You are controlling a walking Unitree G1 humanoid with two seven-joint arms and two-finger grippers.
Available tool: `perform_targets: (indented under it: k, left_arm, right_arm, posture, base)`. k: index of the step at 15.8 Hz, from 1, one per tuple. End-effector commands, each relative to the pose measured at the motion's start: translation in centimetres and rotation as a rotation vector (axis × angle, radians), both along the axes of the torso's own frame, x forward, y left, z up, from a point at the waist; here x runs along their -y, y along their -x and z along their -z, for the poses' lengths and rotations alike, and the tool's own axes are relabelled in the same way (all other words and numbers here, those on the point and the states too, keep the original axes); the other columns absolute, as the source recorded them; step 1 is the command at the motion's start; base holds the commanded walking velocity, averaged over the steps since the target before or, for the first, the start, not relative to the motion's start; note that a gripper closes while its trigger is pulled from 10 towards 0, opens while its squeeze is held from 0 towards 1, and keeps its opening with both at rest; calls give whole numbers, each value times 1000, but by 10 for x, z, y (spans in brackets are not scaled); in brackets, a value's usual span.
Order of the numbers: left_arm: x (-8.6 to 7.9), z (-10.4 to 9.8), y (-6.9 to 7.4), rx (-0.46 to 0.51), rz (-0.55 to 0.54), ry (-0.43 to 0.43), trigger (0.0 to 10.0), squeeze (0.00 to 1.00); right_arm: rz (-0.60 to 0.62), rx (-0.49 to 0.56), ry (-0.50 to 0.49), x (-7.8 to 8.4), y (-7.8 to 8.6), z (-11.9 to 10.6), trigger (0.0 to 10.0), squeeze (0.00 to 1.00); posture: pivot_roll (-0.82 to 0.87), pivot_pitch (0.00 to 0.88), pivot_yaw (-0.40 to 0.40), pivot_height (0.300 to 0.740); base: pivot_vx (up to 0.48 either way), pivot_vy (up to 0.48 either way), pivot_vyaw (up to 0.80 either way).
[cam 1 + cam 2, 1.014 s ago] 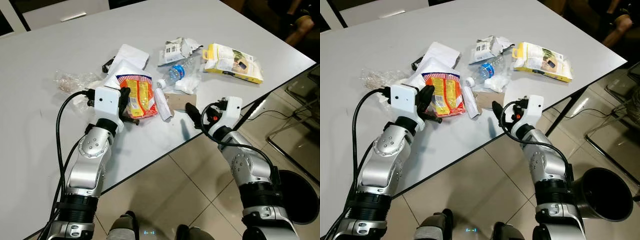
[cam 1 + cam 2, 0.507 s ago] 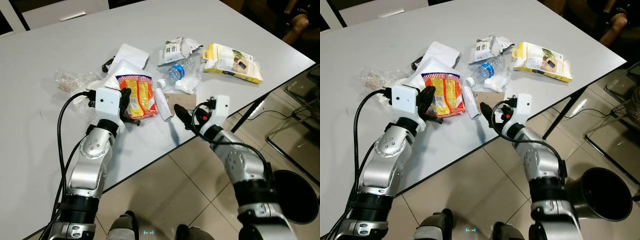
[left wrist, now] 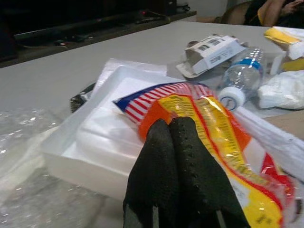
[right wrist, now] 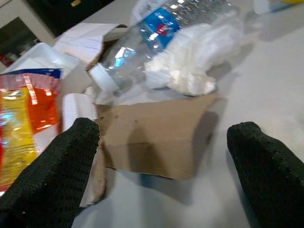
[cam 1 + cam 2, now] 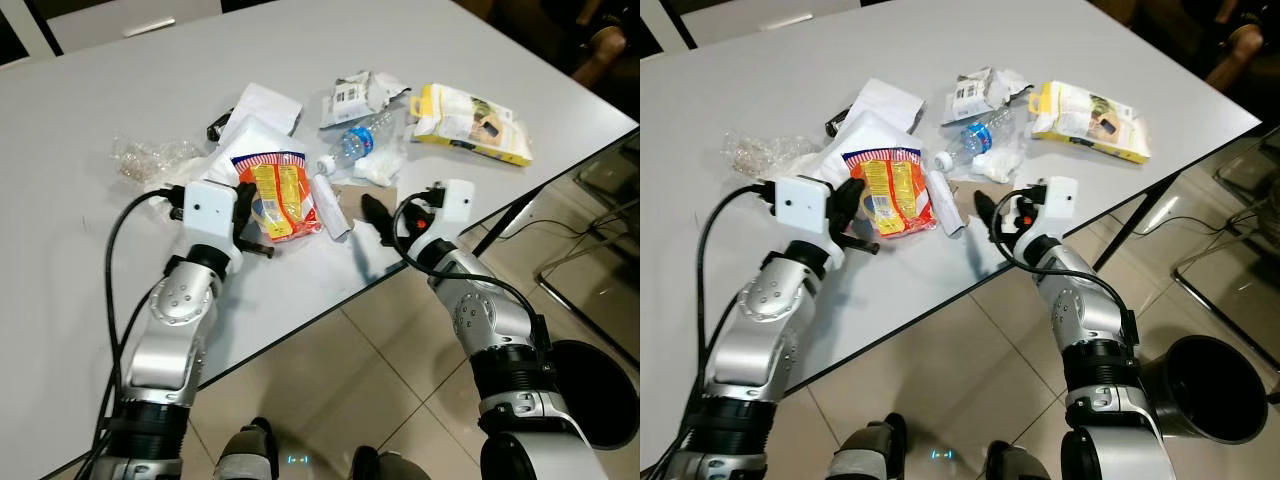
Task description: Picking trash to rubbish bin
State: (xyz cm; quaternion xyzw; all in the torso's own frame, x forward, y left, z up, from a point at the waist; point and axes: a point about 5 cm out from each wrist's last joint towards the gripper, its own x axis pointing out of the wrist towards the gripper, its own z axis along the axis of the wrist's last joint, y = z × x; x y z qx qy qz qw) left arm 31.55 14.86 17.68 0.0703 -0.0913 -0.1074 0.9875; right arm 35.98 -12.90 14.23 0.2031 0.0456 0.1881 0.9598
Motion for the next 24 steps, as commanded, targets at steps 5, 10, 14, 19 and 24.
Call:
perform_targets:
  k: [5, 10, 14, 19, 24]
  left_arm:
    - [-1, 1, 7, -24, 13, -19, 0, 0]
    - [-8, 1, 11, -34, 6, -37, 0, 0]
    - [-8, 0, 13, -39, 3, -40, 0, 0]
    - [-7, 0, 13, -39, -3, -32, 0, 0]
    - [-5, 0, 12, -41, 1, -28, 0, 0]
  right_arm:
    - [12, 12, -23, -8, -10, -1, 10000, 0]
    - [-23, -11, -74, -16, -20, -2, 10000, 0]
    - [-82, 3, -107, -32, -25, -10, 0, 0]
    - [-108, 7, -99, -39, -26, -10, 0, 0]
    - [-93, 1, -91, -35, -26, -6, 0, 0]
  posture:
    - [357, 266, -28, 740]
    - [383, 286, -23, 740]
    - [394, 290, -28, 740]
    - [396, 281, -38, 740]
    - [391, 280, -39, 740]
  base:
    - [0, 0, 0]
    - [0, 0, 0]
    - [0, 0, 0]
    - [0, 0, 0]
    - [0, 0, 0]
